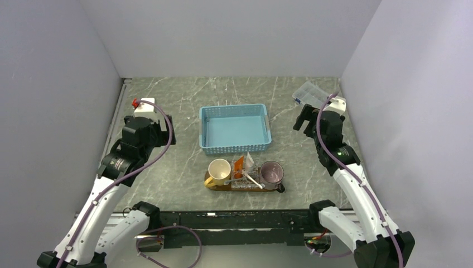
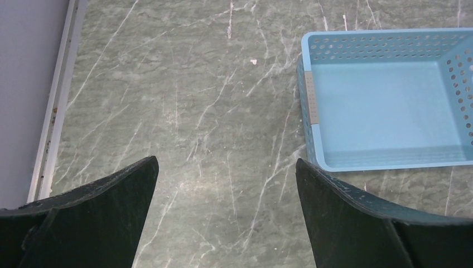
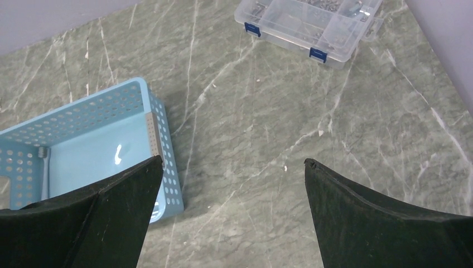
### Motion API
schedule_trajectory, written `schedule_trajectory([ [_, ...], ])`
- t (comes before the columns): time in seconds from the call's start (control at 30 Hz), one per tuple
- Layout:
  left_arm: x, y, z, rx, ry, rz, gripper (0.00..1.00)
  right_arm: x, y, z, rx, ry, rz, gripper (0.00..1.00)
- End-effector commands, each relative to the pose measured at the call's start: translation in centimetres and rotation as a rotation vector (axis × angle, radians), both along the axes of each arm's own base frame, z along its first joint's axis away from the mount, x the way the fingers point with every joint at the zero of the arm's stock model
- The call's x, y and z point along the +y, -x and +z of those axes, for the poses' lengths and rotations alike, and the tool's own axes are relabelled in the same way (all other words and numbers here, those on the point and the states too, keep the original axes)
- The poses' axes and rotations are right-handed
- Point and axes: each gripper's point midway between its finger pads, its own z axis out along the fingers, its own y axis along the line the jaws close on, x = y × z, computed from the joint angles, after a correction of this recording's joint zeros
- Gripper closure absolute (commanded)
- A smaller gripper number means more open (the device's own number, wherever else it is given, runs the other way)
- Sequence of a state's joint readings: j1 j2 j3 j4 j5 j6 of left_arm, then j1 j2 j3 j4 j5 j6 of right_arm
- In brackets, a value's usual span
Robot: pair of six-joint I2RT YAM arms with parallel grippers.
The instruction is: Prepare toiletry sets of a toothbrush and toothpaste on the tray
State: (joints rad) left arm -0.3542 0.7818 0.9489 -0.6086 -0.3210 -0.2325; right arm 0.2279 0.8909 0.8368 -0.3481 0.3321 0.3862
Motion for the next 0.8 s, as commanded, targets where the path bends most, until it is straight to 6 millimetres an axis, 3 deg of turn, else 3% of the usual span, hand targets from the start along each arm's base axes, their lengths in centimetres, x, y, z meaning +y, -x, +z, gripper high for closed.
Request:
schedule_trajectory([
  [0.0, -0.2, -0.3, 1.1, -0.048, 0.035, 0.001, 0.01, -0.4, -0.3, 2.0, -0.085, -0.022, -0.028, 0.00],
  [0.77, -0.3, 0.0, 1.3, -0.057, 0.051, -0.007, 0.01, -0.2, 0.2, 3.1, -0.106, -0.032, -0.006, 0.00],
])
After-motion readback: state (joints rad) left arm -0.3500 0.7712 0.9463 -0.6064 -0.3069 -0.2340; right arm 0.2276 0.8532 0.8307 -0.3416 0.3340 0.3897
